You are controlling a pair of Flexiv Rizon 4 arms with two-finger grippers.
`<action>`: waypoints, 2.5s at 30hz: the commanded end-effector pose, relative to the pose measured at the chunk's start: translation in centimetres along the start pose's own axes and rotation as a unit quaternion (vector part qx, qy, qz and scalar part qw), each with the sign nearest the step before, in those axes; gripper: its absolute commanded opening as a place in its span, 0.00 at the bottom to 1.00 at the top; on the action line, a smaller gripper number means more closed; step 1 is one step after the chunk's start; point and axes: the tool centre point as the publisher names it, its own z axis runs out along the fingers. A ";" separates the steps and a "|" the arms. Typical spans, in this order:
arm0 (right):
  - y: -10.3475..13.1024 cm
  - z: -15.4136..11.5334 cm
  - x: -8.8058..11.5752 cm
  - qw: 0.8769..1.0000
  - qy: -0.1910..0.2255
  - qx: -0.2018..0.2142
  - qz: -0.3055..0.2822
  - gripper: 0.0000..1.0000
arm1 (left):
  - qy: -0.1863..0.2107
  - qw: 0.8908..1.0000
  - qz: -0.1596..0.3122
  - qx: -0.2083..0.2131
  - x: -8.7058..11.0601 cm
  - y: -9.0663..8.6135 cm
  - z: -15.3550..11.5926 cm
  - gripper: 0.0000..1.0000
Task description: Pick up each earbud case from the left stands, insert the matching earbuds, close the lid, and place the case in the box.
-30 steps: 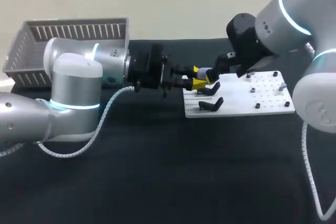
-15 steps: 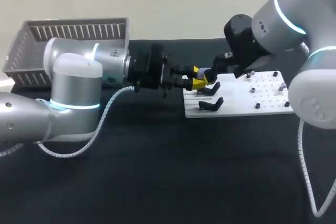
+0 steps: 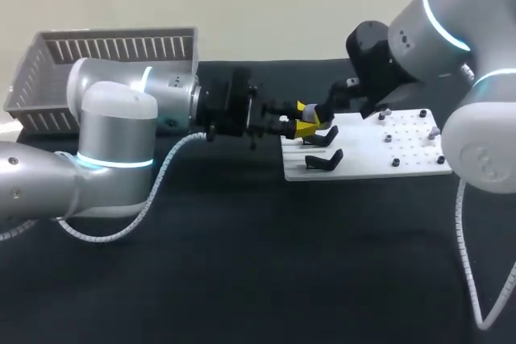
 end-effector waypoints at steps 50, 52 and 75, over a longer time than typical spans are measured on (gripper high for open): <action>-16.4 -2.7 4.8 0.969 0.122 0.215 -0.021 1.00 | 0.000 1.000 0.000 0.001 0.0 0.1 0.0 0.00; -16.7 -2.0 4.9 0.967 0.129 0.218 -0.010 1.00 | 0.000 1.000 0.000 0.001 0.0 0.1 0.0 0.00; -19.3 1.3 5.3 0.965 0.150 0.216 0.022 0.49 | 0.000 1.000 0.000 0.001 0.0 0.1 0.0 0.00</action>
